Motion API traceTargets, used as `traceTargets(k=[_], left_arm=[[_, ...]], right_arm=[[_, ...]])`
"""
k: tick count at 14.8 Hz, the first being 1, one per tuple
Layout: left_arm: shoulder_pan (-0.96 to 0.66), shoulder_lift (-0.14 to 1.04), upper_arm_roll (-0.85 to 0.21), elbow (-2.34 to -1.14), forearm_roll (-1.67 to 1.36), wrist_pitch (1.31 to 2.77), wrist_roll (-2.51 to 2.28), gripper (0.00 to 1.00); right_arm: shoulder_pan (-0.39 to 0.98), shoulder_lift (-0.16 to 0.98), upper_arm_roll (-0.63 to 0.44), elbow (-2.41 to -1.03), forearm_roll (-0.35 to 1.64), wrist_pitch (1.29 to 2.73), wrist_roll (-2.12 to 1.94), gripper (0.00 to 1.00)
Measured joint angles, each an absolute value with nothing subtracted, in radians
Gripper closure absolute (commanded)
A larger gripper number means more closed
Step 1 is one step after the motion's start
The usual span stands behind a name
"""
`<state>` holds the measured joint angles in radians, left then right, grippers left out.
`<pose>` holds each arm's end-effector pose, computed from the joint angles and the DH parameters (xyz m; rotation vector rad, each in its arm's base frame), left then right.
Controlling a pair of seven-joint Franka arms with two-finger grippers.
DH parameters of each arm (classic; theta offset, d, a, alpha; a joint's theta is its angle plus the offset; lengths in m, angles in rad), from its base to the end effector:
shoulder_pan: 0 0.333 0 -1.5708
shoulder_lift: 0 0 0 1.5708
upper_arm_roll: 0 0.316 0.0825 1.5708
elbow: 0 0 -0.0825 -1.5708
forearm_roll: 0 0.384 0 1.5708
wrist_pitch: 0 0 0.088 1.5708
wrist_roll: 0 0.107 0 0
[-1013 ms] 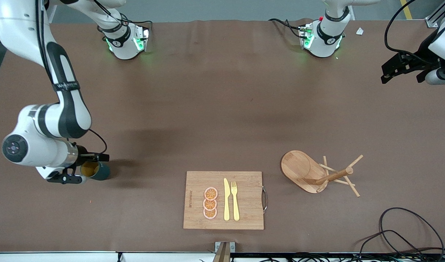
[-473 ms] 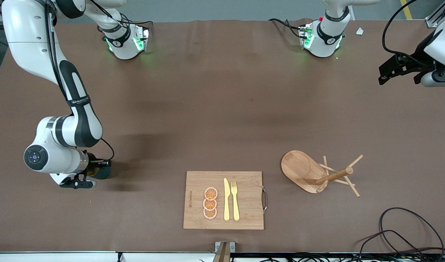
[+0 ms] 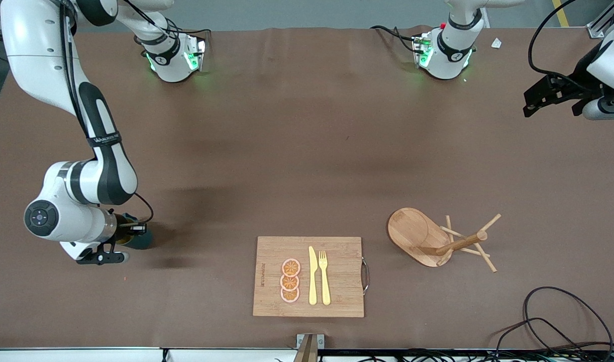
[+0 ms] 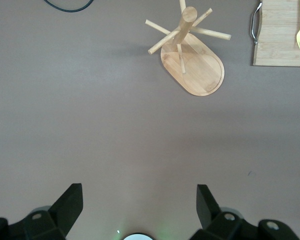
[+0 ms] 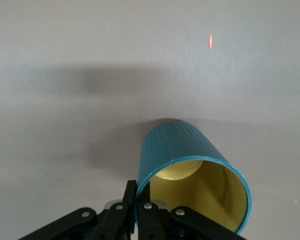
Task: Pass cup and hang on rack
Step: 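Carry the mug toward the table middle while the left gripper approaches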
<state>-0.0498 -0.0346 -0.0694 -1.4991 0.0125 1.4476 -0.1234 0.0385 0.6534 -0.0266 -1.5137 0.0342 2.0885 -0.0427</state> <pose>0.5271 -0.0624 0.6659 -3.1247 -0.0089 0.0235 0.7009 0.0129 0.2729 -3.1247 -0.0646 0.1221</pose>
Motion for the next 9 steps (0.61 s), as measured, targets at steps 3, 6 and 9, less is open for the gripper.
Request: traceTargets(k=[3, 6, 9], left_arm=[[-0.049, -0.035, -0.069, -1.498, 0.012, 1.447, -0.123, 0.00], [-0.048, -0.034, -0.069, -1.498, 0.012, 1.445, -0.123, 0.00], [-0.049, -0.032, -0.069, -1.498, 0.012, 1.444, -0.123, 0.00]], right_arm=[[0.072, 0.653, 0.010, -1.448, 0.060, 2.066, -0.046, 0.99], [0.182, 0.653, 0.039, -1.403, 0.118, 2.059, -0.025, 0.99], [0.353, 0.653, 0.047, -1.362, 0.165, 2.060, 0.176, 1.00]])
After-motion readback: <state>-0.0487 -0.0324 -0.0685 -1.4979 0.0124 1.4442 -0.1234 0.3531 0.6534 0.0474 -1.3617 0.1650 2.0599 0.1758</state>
